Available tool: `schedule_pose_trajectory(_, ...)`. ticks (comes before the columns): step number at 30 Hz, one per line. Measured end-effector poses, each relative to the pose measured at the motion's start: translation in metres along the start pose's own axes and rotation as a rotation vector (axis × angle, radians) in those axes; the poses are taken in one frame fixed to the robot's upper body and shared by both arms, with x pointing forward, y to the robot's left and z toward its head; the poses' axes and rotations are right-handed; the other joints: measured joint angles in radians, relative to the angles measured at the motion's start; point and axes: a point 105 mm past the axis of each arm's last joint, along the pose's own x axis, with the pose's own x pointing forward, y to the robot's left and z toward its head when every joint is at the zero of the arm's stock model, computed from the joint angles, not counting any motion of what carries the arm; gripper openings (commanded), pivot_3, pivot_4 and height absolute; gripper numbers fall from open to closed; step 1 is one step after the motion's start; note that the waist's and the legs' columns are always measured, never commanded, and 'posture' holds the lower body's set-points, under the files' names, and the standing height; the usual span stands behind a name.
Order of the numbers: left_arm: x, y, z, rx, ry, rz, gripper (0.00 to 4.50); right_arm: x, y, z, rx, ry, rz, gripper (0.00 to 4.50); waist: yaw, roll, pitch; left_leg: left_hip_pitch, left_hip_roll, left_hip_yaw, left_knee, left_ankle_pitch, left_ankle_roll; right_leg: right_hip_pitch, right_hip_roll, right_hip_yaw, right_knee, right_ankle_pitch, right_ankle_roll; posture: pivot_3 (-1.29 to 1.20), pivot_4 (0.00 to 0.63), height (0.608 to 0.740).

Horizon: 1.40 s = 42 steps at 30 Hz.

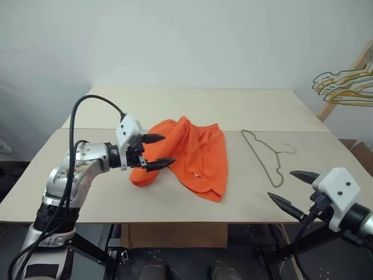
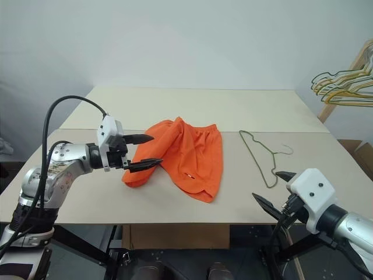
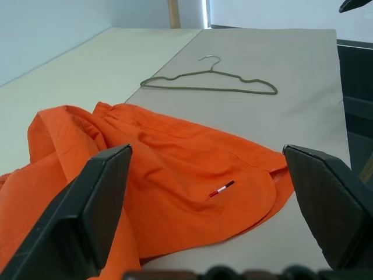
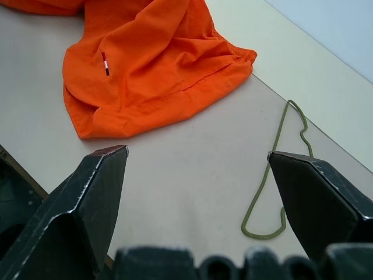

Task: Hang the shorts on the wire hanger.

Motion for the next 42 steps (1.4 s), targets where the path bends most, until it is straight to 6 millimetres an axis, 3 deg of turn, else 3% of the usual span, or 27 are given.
schedule_pose_trajectory(15,0.006,-0.003,-0.007,-0.023,0.038,0.005,4.5,0.004,-0.007,0.004,-0.023,-0.012,-0.005,4.45,0.0,0.0,0.0,0.0,0.0,0.0,0.001,0.0,0.0,0.001,0.0,0.0,0.0,0.0,0.0,0.06,0.0,0.74)
schedule_pose_trajectory(21,0.051,-0.03,-0.023,-0.11,0.127,-0.021,4.5,0.011,-0.008,0.012,-0.066,-0.023,0.028,4.45,0.003,0.0,0.0,0.0,-0.001,0.0,0.002,0.0,0.0,0.001,0.0,0.0,0.0,0.0,0.001,0.04,0.0,0.74)
schedule_pose_trajectory(30,0.134,-0.078,-0.025,-0.191,0.301,-0.078,4.5,0.022,-0.001,0.013,-0.088,-0.031,0.058,4.45,-0.001,0.0,0.0,0.0,-0.004,-0.003,0.003,0.0,0.001,0.002,0.003,0.002,0.0,0.001,0.002,0.0,0.0,0.74)
schedule_pose_trajectory(33,0.153,-0.09,-0.041,-0.194,0.383,-0.076,4.5,0.026,0.003,0.012,-0.092,-0.026,0.07,4.45,-0.017,0.001,-0.001,0.0,-0.003,-0.004,0.003,0.0,0.001,0.001,0.005,0.003,0.0,0.001,0.002,-0.01,0.0,0.74)
schedule_pose_trajectory(37,0.164,-0.09,-0.066,-0.203,0.493,-0.025,4.5,0.027,0.003,0.013,-0.098,-0.027,0.067,4.45,-0.035,0.001,-0.001,0.0,-0.002,-0.006,0.003,0.0,0.001,0.001,0.007,0.003,0.0,0.001,0.001,-0.03,0.0,0.74)
schedule_pose_trajectory(40,0.163,-0.087,-0.082,-0.162,0.564,-0.002,3.92,0.028,0.005,0.012,-0.101,-0.024,0.075,4.5,-0.046,0.002,-0.001,0.0,-0.002,-0.006,0.003,0.0,0.001,0.001,0.008,0.003,0.001,0.001,0.001,-0.03,0.0,0.74)
schedule_pose_trajectory(42,0.163,-0.087,-0.086,-0.121,0.573,-0.005,3.27,0.029,0.006,0.012,-0.101,-0.022,0.074,4.5,-0.049,0.002,-0.001,0.0,-0.002,-0.007,0.003,0.0,0.0,0.001,0.008,0.003,0.0,0.001,0.0,-0.03,0.0,0.74)
